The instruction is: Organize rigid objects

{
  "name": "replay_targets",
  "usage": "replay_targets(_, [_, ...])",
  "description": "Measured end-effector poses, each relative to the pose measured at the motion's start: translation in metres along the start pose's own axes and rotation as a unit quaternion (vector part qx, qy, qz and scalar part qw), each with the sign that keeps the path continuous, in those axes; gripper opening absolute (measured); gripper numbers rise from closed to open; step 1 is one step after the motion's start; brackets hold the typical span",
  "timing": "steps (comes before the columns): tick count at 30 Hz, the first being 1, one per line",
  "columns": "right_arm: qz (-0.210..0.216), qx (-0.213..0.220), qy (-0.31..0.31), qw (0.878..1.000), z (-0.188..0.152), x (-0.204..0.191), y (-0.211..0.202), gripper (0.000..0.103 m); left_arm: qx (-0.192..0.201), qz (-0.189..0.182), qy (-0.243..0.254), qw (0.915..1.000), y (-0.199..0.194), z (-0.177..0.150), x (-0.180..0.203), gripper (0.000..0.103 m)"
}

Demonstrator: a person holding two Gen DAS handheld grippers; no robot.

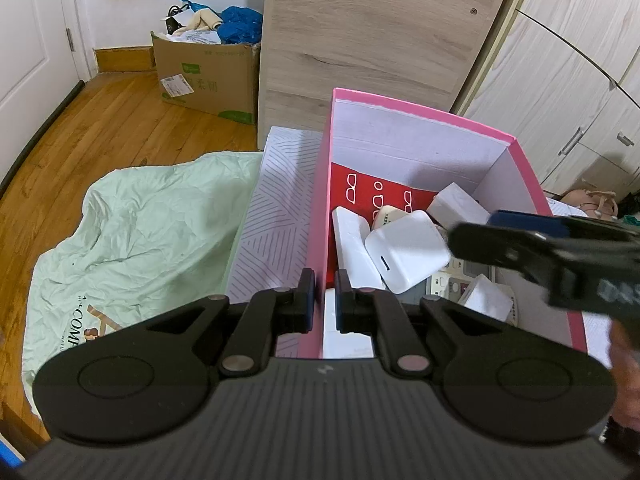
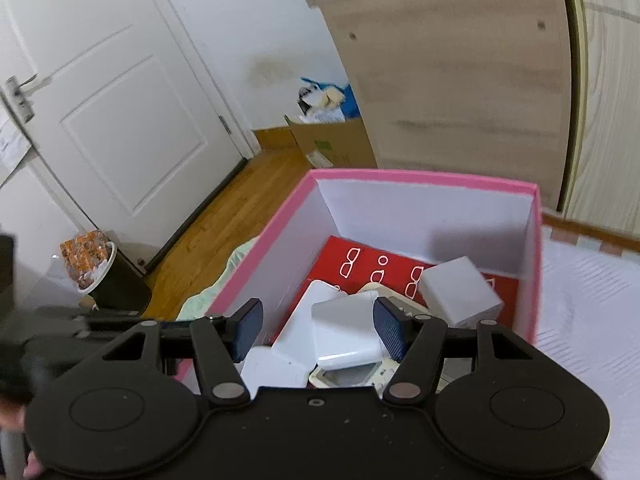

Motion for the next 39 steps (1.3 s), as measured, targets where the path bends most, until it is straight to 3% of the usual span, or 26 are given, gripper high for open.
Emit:
replay_targets(5, [0.005,0.021,-0.017,1.000,-0.011,-0.003,-0.021,0.067,0.000,0.003,0.001,1.0000,-0.001,-0.001,0.001,0.007])
replay_targets(11, [-0.017,0.060,-0.054,0.997,-0.031,-0.007,-0.047,0.067,0.002,0.010,0.007,0.9999,-0.007,-0.005,0.004,0.007])
replay_targets(21, [-0.015,0.110,-0.064,0.992,-0.052,-0.004,-0.096,0.067,0.030,0.055,0.028,0.9977,-0.043,-0.024,0.022,0.008])
replay_targets(29, [-0.024,0.146,-0.071,0.987,-0.075,0.001,-0.139,0.067,0.062,0.048,0.026,0.9966,-0.070,-0.057,0.048,0.028])
replay_targets(39, [-0.062,0.194,-0.087,0.975,-0.119,0.007,-0.178,0.067,0.112,0.095,0.058,0.9874,-0.095,-0.095,0.096,0.037])
Point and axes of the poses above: each gripper's, at about its wrist camera, not at the fingertips, and y roughly the way its jaws point, x to its right, z to its top, the point moved 4 cm from there along y, roughly the way its jaws point, and after that the axes turned 13 degrees about y, right-handed, at the moved point
